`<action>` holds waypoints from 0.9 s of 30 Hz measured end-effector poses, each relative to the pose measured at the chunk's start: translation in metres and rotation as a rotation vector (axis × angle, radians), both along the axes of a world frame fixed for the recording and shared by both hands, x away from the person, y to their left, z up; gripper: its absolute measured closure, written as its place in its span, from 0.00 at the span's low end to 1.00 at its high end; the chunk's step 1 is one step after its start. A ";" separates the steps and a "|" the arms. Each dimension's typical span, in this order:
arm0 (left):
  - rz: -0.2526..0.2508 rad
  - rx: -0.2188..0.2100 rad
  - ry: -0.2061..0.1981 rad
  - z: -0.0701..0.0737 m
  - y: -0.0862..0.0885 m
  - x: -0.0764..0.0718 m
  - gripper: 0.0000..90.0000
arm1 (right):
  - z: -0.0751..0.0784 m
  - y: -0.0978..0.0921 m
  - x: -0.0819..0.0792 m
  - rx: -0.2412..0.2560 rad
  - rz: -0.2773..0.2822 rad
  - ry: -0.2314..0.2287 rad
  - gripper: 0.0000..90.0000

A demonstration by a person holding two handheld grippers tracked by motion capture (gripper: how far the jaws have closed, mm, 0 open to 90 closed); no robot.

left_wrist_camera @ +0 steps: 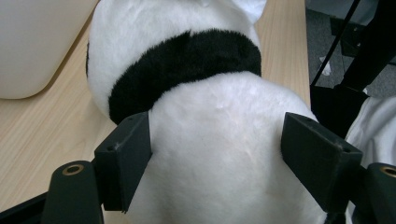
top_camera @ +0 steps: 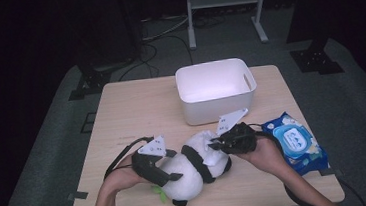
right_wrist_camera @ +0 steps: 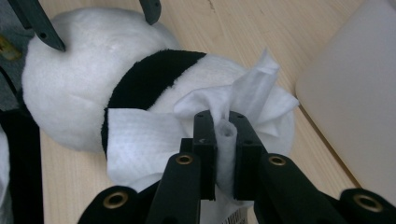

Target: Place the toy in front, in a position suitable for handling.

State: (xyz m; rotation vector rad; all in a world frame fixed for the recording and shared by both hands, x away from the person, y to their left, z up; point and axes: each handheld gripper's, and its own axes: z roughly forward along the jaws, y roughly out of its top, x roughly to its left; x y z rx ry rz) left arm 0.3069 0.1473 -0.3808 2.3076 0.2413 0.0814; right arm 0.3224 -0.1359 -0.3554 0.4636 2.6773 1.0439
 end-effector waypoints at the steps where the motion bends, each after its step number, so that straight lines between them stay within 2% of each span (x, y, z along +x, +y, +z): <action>1: 0.000 0.003 -0.003 0.001 0.001 0.000 0.27 | 0.001 -0.002 0.000 0.008 -0.004 0.006 0.93; 6: 0.023 -0.012 -0.017 0.004 0.007 0.002 0.27 | 0.003 -0.006 -0.004 0.044 0.007 0.042 0.93; 7: 0.027 -0.011 -0.017 0.004 0.008 0.002 0.27 | 0.003 -0.007 -0.006 0.055 0.024 0.064 0.93; 10: 0.043 -0.010 -0.022 0.005 0.012 0.003 0.27 | 0.001 -0.007 -0.009 0.067 0.048 0.085 0.93; 12: 0.052 -0.010 -0.020 0.005 0.016 0.004 0.27 | -0.001 -0.006 -0.013 0.071 0.061 0.109 0.93; 16: 0.060 -0.015 -0.005 0.004 0.021 0.006 0.28 | -0.006 -0.005 -0.018 0.054 0.091 0.127 0.93; 18: 0.056 -0.015 0.007 0.003 0.022 0.006 0.28 | -0.009 -0.006 -0.019 0.051 0.081 0.133 0.93; 21: 0.035 -0.020 0.033 0.001 0.022 0.006 0.34 | -0.011 -0.007 -0.017 0.042 0.060 0.140 0.94; 24: 0.008 -0.023 0.050 -0.001 0.018 0.005 0.34 | -0.012 -0.006 -0.014 0.024 0.045 0.115 0.94; 27: -0.040 -0.013 0.077 -0.004 0.012 0.002 0.34 | -0.013 -0.007 -0.010 0.022 0.023 0.105 0.94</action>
